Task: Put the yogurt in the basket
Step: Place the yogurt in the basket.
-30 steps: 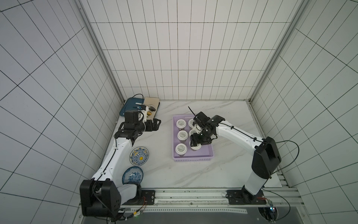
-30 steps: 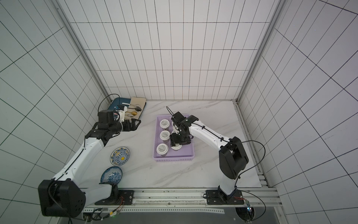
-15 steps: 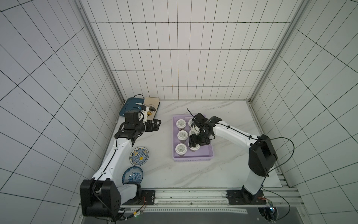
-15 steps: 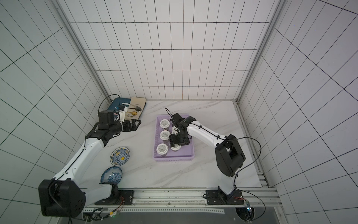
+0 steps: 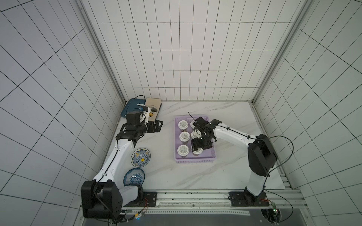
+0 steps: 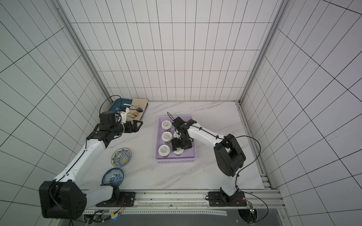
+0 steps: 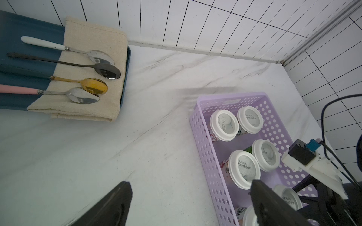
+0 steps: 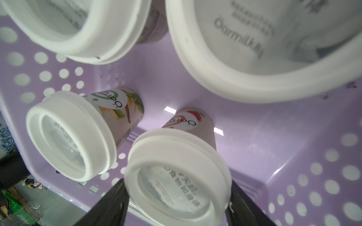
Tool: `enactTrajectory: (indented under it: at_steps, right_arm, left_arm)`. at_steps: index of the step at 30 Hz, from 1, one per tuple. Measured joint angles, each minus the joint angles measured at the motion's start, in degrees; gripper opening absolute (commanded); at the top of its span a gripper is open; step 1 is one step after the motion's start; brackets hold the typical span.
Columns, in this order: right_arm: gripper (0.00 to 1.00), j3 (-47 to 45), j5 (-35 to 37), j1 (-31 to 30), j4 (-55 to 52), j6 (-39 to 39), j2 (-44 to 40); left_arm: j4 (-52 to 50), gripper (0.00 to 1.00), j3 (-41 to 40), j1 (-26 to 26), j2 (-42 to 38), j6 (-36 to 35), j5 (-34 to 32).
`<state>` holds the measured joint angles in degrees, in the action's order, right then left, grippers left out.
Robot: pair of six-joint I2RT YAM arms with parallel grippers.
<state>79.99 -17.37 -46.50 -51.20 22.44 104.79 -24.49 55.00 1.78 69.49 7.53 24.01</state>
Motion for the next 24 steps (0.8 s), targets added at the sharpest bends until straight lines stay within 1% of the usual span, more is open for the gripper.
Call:
enactTrajectory:
  at_steps: [11,20,23,24]
  right_arm:
    - [0.91,0.04,0.59,0.00,-1.16,-0.42,-0.96]
    - [0.98,1.20,4.61,0.33,-3.82,-1.33,-8.22]
    - [1.00,1.73,6.10,1.09,-4.63,-1.66,-10.80]
    - [0.99,1.92,6.56,1.40,-4.90,-1.81,-11.45]
  left_arm:
    - [0.13,0.99,-0.07,0.04,0.02,-0.02,-0.13]
    - [0.31,0.98,-0.13,0.04,0.35,-0.04,-0.52]
    - [0.26,0.98,-0.13,0.04,0.70,-0.04,-0.92]
    - [0.26,0.98,-0.13,0.04,0.76,-0.09,-1.22]
